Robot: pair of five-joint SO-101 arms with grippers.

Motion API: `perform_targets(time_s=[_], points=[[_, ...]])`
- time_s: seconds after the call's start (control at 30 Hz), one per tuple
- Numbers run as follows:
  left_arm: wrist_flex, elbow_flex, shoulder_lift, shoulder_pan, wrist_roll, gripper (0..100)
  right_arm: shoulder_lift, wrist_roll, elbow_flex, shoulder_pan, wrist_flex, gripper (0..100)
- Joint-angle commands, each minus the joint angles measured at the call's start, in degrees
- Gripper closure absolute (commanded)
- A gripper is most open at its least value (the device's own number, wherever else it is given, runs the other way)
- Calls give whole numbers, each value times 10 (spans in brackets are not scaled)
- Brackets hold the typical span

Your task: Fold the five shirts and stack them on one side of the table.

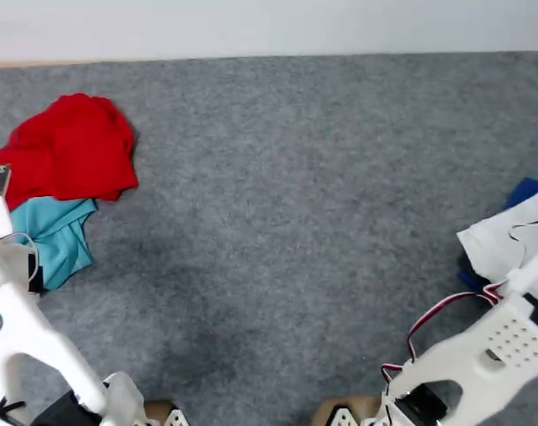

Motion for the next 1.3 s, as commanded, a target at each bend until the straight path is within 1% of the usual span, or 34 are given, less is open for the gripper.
perform_targets(time_s=[0.0, 0.07, 0.1, 0.2, 0.33, 0.4, 0.43, 0.6, 0.63, 0.7, 0.73, 0.8, 0.87, 1.03, 1.13, 1.27], points=[[-6, -16, -13, 0, -3, 993, -24, 11, -18, 15, 13, 708], [-6, -16, -13, 0, -3, 993, -46, 11, -33, 16, 37, 653], [-6, -16, -13, 0, -3, 993, -57, 11, -44, 16, 52, 645], [-6, -16, -13, 0, -3, 993, -86, 11, -74, 13, 88, 645], [-6, -16, -15, 0, -3, 993, -98, 6, -76, 0, 115, 649], [-6, -16, -15, 0, -3, 993, -88, -1, -63, -3, 115, 693], [-6, -16, -14, 0, -3, 993, -82, -9, -56, -3, 111, 730], [-5, -16, -17, 0, -3, 993, -5, -21, -50, 0, 109, 975], [-5, -16, -17, 0, -3, 993, 18, -21, -52, 0, 108, 996], [-5, -16, -17, -1, -3, 993, 64, -21, -52, 9, 95, 961], [-5, -16, -17, -1, -3, 993, 83, -21, -53, 14, 83, 960], [-5, -16, -18, -1, -3, 993, 113, -21, -53, 20, 54, 971], [-5, -16, -18, -1, -3, 993, 124, -21, -53, 17, 46, 991], [-5, -16, -18, 0, -3, 993, 65, -21, -115, -3, 116, 988], [-5, -16, -18, 0, -3, 993, 10, -18, -152, 0, 117, 984], [-5, -16, -18, 0, -3, 993, -21, 55, -167, 11, 93, 984]])
